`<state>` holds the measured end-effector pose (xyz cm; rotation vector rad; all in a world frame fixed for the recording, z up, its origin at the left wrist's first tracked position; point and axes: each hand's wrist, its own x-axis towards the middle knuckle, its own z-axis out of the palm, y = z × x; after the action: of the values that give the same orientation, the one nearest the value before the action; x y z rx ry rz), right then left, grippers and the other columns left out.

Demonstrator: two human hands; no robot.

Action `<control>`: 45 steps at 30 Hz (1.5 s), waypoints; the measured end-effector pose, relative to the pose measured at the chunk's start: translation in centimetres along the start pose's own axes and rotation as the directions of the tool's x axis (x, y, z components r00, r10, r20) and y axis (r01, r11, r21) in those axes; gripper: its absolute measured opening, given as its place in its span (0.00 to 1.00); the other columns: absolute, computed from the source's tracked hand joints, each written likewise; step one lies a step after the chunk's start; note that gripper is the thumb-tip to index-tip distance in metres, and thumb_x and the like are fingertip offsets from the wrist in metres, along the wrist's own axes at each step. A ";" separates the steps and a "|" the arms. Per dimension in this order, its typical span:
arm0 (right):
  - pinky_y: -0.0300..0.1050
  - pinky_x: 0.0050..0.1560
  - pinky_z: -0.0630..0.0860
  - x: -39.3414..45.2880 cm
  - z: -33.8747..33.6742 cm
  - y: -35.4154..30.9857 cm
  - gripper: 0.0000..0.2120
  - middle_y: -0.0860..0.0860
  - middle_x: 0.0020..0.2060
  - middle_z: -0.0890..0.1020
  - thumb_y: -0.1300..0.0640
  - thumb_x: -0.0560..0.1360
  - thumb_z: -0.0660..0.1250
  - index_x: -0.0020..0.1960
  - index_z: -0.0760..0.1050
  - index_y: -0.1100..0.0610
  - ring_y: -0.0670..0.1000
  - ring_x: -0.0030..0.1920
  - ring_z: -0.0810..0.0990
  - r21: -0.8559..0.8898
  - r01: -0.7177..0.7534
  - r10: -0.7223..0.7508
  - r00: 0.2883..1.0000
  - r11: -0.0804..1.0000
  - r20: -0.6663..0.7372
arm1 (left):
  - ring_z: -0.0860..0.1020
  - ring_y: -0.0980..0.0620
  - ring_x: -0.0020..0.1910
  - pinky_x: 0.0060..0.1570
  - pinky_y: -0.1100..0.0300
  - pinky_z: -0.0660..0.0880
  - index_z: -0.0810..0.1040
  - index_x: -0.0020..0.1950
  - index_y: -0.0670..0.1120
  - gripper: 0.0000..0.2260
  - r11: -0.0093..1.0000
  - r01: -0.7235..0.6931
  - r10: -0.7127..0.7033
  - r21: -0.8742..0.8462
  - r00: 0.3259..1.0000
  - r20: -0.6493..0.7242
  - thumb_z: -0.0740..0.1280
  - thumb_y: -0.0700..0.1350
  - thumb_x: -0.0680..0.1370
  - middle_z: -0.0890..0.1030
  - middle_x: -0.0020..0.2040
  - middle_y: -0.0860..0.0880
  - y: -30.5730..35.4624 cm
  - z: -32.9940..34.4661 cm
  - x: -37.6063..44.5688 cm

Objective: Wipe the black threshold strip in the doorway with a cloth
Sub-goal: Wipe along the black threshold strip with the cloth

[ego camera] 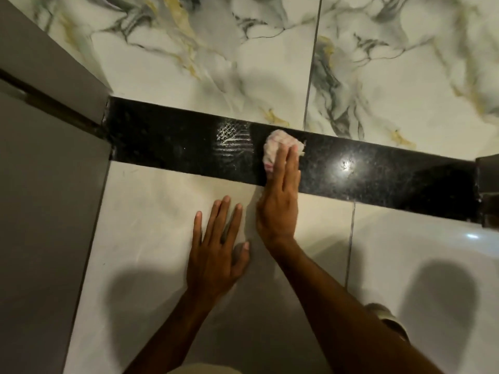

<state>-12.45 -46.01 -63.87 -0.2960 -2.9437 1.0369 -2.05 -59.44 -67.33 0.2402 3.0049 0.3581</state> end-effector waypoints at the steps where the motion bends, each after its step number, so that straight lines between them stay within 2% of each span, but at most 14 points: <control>1: 0.65 0.88 0.55 1.0 0.4 -0.4 0.36 0.59 0.89 0.51 0.72 0.83 0.57 0.88 0.49 0.61 0.59 0.89 0.50 -0.012 -0.027 0.027 0.999 1.000 -0.029 | 0.58 0.41 0.88 0.84 0.32 0.57 0.62 0.87 0.47 0.32 1.000 0.006 -0.006 0.004 1.000 -0.004 0.51 0.62 0.86 0.59 0.88 0.42 0.0 0.1 0.0; 3: 0.65 0.89 0.55 3.5 2.0 -1.8 0.33 0.61 0.88 0.51 0.63 0.87 0.58 0.88 0.50 0.60 0.60 0.89 0.50 -0.053 -0.011 0.008 0.998 0.999 -0.055 | 0.58 0.41 0.87 0.85 0.35 0.53 0.61 0.87 0.47 0.33 0.999 0.048 -0.048 0.011 0.999 -0.014 0.51 0.63 0.86 0.59 0.88 0.42 -0.3 0.2 0.0; 7: 0.59 0.90 0.51 5.1 5.1 -3.8 0.29 0.60 0.88 0.52 0.48 0.90 0.53 0.89 0.52 0.55 0.60 0.89 0.50 -0.196 0.333 -0.313 0.941 0.922 0.129 | 0.56 0.42 0.88 0.86 0.37 0.50 0.57 0.89 0.48 0.34 0.989 0.137 -0.136 0.058 0.990 -0.027 0.49 0.64 0.87 0.58 0.89 0.42 -2.2 0.3 -0.4; 10: 0.58 0.90 0.52 1.9 3.6 -2.3 0.29 0.58 0.89 0.51 0.46 0.90 0.51 0.89 0.51 0.52 0.58 0.89 0.49 -0.234 0.454 -0.403 0.884 0.860 0.236 | 0.56 0.41 0.88 0.86 0.34 0.53 0.60 0.88 0.47 0.32 0.993 0.116 -0.114 0.027 0.992 -0.061 0.54 0.61 0.86 0.57 0.89 0.42 -4.5 -0.5 -1.4; 13: 0.61 0.90 0.53 -0.5 0.7 1.1 0.30 0.58 0.89 0.51 0.48 0.90 0.52 0.89 0.51 0.54 0.58 0.89 0.49 -0.288 0.394 -0.335 0.913 0.873 0.233 | 0.59 0.39 0.87 0.84 0.32 0.57 0.63 0.87 0.46 0.31 0.994 0.107 -0.108 -0.005 0.992 -0.065 0.56 0.59 0.86 0.59 0.88 0.42 -4.9 -1.2 -1.5; 18: 0.60 0.90 0.53 4.2 2.1 -1.1 0.31 0.60 0.89 0.49 0.47 0.90 0.51 0.89 0.49 0.55 0.60 0.89 0.48 -0.305 0.093 -0.082 0.995 0.948 0.049 | 0.59 0.40 0.88 0.86 0.36 0.52 0.63 0.87 0.47 0.30 0.994 0.113 -0.113 -0.010 0.989 -0.094 0.55 0.59 0.86 0.60 0.88 0.43 -4.9 -0.6 -1.4; 21: 0.60 0.90 0.53 6.5 5.3 -4.3 0.30 0.61 0.88 0.51 0.47 0.90 0.50 0.89 0.50 0.56 0.61 0.89 0.49 -0.274 0.262 -0.234 0.963 0.925 0.133 | 0.57 0.42 0.88 0.88 0.40 0.48 0.62 0.87 0.48 0.31 0.995 0.099 -0.101 -0.019 0.987 -0.128 0.54 0.61 0.87 0.59 0.89 0.43 -5.3 0.1 -1.5; 24: 0.59 0.90 0.53 3.6 5.0 -3.4 0.30 0.60 0.88 0.52 0.49 0.90 0.52 0.89 0.51 0.54 0.60 0.89 0.50 -0.243 0.510 -0.445 0.852 0.825 0.277 | 0.57 0.43 0.88 0.87 0.38 0.51 0.62 0.87 0.48 0.31 0.993 0.115 -0.116 -0.012 0.987 -0.112 0.53 0.61 0.87 0.59 0.89 0.43 -5.3 0.0 -1.5; 26: 0.60 0.90 0.52 0.6 2.4 -0.7 0.30 0.58 0.89 0.50 0.49 0.90 0.52 0.89 0.50 0.53 0.58 0.90 0.48 -0.269 0.524 -0.437 0.840 0.808 0.323 | 0.57 0.42 0.88 0.86 0.36 0.54 0.61 0.87 0.48 0.31 0.993 0.119 -0.120 -0.020 0.987 -0.105 0.54 0.60 0.87 0.59 0.89 0.44 -5.1 -0.4 -1.5; 30: 0.62 0.89 0.54 0.7 -0.7 2.9 0.29 0.56 0.89 0.48 0.49 0.90 0.50 0.89 0.48 0.52 0.57 0.90 0.47 -0.358 0.256 -0.201 0.962 0.898 0.186 | 0.59 0.42 0.88 0.86 0.35 0.56 0.63 0.87 0.48 0.31 0.991 0.130 -0.132 -0.024 0.983 -0.128 0.54 0.60 0.87 0.60 0.88 0.44 -5.0 -0.3 -1.5; 33: 0.61 0.89 0.54 4.7 1.4 0.1 0.30 0.59 0.89 0.48 0.47 0.90 0.49 0.89 0.48 0.54 0.59 0.89 0.47 -0.336 0.161 -0.143 0.987 0.928 0.078 | 0.56 0.43 0.88 0.87 0.38 0.52 0.60 0.88 0.48 0.31 0.994 0.110 -0.110 -0.008 0.984 -0.142 0.56 0.60 0.86 0.58 0.89 0.44 -5.2 0.3 -1.6; 36: 0.61 0.90 0.54 6.4 4.7 -3.1 0.30 0.61 0.88 0.52 0.48 0.90 0.50 0.89 0.51 0.56 0.61 0.89 0.50 -0.284 0.339 -0.303 0.939 0.897 0.166 | 0.55 0.44 0.89 0.88 0.40 0.47 0.58 0.88 0.49 0.31 0.996 0.093 -0.093 -0.007 0.984 -0.150 0.55 0.59 0.87 0.56 0.89 0.44 -5.4 0.7 -1.7; 40: 0.61 0.89 0.55 1.7 2.7 -0.8 0.29 0.58 0.89 0.51 0.49 0.90 0.50 0.89 0.51 0.53 0.58 0.89 0.50 -0.219 0.591 -0.501 0.789 0.776 0.354 | 0.55 0.44 0.89 0.88 0.39 0.49 0.58 0.88 0.48 0.31 0.994 0.107 -0.107 -0.009 0.986 -0.130 0.54 0.59 0.87 0.56 0.89 0.44 -5.4 0.2 -1.6; 45: 0.63 0.89 0.55 1.6 -1.7 3.6 0.30 0.57 0.89 0.50 0.50 0.90 0.52 0.89 0.49 0.52 0.57 0.90 0.48 -0.358 0.266 -0.207 0.959 0.895 0.195 | 0.57 0.42 0.88 0.86 0.37 0.55 0.62 0.87 0.46 0.31 0.991 0.135 -0.134 -0.004 0.980 -0.147 0.56 0.58 0.86 0.59 0.88 0.43 -4.9 -0.3 -1.4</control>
<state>-13.28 -41.90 -64.90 0.1530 -3.1959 0.4718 -1.38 -64.45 -68.14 0.0106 3.1450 0.3687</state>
